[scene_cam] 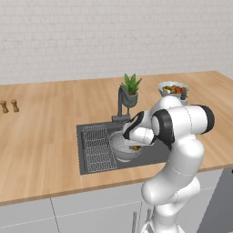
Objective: Put the colander in the sink, put the pear in the colander, and turn on the sink faucet and pour water over the colander.
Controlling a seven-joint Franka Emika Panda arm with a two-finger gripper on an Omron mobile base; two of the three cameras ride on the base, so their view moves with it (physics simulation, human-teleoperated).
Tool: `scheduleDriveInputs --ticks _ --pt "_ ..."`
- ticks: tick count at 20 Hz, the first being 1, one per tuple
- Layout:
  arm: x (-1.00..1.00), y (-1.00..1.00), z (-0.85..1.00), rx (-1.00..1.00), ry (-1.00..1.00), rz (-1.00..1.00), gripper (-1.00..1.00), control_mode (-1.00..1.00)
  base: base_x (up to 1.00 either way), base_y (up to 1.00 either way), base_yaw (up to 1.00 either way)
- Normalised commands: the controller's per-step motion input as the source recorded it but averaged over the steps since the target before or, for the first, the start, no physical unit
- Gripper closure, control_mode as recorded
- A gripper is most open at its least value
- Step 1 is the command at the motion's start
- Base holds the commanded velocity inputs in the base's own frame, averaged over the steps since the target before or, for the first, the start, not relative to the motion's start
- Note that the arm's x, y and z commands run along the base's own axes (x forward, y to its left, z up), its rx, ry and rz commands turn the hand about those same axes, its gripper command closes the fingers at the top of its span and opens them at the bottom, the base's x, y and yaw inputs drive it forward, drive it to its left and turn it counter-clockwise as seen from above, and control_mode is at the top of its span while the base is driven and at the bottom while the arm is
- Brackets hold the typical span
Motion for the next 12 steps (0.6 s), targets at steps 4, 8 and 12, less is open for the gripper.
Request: scheduleDriveInputs --ticks 4,8,12 --pt "0.0 0.05 0.0 0.0 0.0 0.0 -1.0 -1.0 0.0 0.0 0.0" --pt "0.0 0.0 0.0 0.0 0.0 0.0 -1.0 -1.0 0.0 0.0 0.0" --pt "0.0 0.0 0.0 0.0 0.0 0.0 -1.0 -1.0 0.0 0.0 0.0"
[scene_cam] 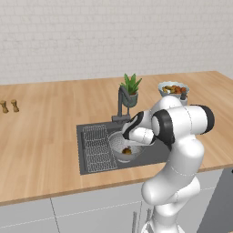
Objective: Put the colander in the sink, put the pear in the colander, and turn on the sink faucet and pour water over the colander.
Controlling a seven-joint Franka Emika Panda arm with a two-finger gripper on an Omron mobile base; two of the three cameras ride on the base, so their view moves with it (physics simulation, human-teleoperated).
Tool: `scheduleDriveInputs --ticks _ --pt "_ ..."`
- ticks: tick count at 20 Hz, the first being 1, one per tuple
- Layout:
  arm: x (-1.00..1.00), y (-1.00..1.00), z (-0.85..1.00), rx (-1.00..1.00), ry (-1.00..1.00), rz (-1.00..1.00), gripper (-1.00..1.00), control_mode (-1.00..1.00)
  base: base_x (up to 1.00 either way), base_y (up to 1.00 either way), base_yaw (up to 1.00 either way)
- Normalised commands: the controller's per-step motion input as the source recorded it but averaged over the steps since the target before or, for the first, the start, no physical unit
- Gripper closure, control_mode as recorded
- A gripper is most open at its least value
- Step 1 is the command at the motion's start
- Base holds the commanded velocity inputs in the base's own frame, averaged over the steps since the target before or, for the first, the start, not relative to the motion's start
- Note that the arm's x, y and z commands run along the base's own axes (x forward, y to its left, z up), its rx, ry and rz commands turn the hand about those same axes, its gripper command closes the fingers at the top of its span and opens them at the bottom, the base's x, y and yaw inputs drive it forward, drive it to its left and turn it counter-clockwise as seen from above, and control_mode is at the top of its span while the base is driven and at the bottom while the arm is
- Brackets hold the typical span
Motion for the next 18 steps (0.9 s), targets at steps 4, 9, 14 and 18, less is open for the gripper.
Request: scheduleDriveInputs --ticks 4,9,14,18 --pt "0.01 0.0 0.0 0.0 -0.01 0.0 -1.0 -1.0 0.0 0.0 0.0" --pt "0.0 -0.02 0.05 0.01 -0.04 0.0 -1.0 -1.0 0.0 0.0 0.0" --pt "0.33 -0.32 0.22 0.1 -0.14 0.0 -1.0 -1.0 0.0 0.0 0.0" --pt "0.13 -0.42 0.22 0.15 -0.23 0.0 -1.0 -1.0 0.0 0.0 0.0"
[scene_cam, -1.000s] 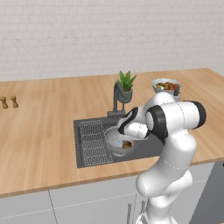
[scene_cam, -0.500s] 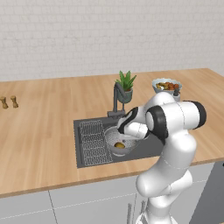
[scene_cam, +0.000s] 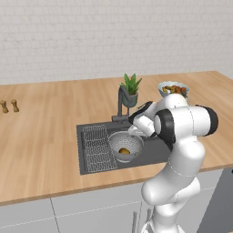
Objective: Put the colander in the sink, put the pear in the colander, and turn on the sink faucet and pour water over the colander.
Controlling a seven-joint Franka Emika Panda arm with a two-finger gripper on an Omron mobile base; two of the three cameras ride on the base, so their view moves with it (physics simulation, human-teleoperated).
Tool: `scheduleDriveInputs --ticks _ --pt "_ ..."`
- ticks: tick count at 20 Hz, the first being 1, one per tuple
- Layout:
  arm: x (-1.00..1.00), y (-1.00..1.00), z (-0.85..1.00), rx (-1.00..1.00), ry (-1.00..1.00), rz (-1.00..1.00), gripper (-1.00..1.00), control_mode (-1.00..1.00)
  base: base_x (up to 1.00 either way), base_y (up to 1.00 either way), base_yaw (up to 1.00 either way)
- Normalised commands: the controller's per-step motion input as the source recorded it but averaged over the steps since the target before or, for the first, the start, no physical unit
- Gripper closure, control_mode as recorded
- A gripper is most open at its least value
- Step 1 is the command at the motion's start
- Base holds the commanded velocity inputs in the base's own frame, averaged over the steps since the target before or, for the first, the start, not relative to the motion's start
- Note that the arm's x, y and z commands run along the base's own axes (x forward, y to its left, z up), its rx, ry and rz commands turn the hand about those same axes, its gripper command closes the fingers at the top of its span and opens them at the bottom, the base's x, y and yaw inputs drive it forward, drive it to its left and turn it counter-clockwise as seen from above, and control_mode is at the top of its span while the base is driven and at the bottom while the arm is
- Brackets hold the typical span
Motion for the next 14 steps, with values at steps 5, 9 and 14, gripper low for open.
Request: scheduleDriveInputs --ticks 5,9,14 --pt "0.26 -0.34 0.18 0.2 -0.3 0.0 -1.0 -1.0 0.0 0.0 0.0" --pt "0.34 -0.14 0.16 0.18 -0.3 0.0 -1.0 -1.0 0.0 0.0 0.0" --pt "0.11 0.0 0.09 0.1 -0.34 0.0 -1.0 -1.0 0.0 0.0 0.0"
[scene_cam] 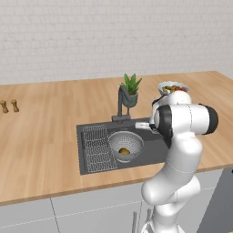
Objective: Put the colander in the sink, put the pear in the colander, and turn on the sink faucet and pour water over the colander.
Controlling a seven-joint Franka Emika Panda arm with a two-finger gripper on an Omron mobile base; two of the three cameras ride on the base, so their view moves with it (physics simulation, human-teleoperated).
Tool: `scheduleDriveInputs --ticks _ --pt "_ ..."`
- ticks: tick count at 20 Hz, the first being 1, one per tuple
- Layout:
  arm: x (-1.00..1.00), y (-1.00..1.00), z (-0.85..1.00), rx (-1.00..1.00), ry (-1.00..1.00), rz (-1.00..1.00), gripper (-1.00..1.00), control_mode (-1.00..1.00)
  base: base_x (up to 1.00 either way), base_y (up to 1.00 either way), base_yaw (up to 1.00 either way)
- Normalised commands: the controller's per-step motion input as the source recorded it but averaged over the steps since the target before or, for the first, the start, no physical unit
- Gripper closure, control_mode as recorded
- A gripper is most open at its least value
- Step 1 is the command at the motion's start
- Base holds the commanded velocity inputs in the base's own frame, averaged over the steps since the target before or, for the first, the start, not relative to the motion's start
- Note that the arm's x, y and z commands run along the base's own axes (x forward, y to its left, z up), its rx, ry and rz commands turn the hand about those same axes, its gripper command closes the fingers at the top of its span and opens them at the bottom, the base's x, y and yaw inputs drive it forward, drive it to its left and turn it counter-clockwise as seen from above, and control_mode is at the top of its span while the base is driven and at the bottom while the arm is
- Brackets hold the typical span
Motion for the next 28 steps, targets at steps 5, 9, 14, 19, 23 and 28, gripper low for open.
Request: scheduleDriveInputs --ticks 5,9,14,19,23,28 --pt "0.0 -0.03 0.47 0.05 -0.26 0.0 -1.0 -1.0 0.0 0.0 0.0" --pt "-0.01 0.0 0.83 0.0 -0.15 -0.03 -1.0 -1.0 0.0 0.0 0.0" --pt "-0.04 0.0 0.79 0.0 -0.11 -0.07 -1.0 -1.0 0.0 0.0 0.0" --pt "0.07 0.0 0.34 0.0 -0.08 -0.13 -1.0 -1.0 0.0 0.0 0.0" --pt "0.16 0.0 0.0 0.0 -0.11 -0.07 -1.0 -1.0 0.0 0.0 0.0" --pt "0.05 0.0 -0.19 0.0 -0.18 -0.04 -1.0 -1.0 0.0 0.0 0.0"
